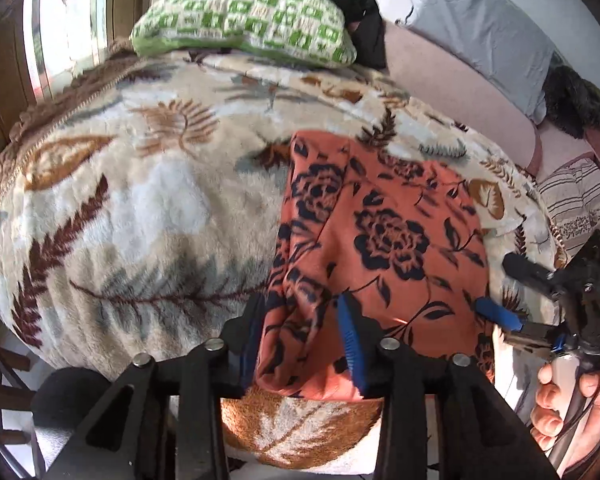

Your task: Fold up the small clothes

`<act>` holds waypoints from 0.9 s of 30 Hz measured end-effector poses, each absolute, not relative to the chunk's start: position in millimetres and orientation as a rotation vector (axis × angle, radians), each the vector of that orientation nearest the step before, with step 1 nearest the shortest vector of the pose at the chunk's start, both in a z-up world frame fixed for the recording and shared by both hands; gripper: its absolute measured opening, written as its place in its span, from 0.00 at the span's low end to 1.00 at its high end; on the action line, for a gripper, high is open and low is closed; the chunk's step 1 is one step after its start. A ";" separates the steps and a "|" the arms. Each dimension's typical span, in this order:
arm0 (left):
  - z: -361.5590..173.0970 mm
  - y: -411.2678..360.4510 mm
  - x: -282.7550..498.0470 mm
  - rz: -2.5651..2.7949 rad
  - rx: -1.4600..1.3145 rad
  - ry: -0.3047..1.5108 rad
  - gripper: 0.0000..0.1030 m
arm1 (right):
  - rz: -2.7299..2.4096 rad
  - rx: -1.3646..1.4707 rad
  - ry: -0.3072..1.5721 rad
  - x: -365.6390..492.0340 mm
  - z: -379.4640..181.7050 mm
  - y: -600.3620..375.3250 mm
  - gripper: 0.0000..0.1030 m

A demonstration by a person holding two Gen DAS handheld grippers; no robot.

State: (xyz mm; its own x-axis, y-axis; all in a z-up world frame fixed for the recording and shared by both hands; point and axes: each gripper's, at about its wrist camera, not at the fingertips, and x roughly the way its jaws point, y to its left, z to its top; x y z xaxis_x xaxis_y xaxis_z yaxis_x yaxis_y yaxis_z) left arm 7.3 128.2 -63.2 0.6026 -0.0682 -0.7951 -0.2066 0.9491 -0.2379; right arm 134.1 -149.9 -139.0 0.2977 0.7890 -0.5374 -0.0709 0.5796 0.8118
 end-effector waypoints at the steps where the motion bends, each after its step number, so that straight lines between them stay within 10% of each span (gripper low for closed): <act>1: -52.6 124.0 8.1 0.066 -0.311 0.884 0.52 | 0.656 0.762 1.135 134.5 -137.6 -149.8 0.84; 27: -112.2 100.3 66.8 0.033 -0.136 1.052 0.61 | 0.575 0.903 1.245 265.7 -169.7 -148.0 0.84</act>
State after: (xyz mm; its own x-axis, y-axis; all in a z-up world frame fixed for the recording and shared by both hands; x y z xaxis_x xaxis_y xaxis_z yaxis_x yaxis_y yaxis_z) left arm 66.8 100.3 -112.2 0.4963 -0.0381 -0.8673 -0.0918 0.9911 -0.0960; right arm 265.7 -148.0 -169.8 0.2532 0.7957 -0.5502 0.0972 0.5449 0.8328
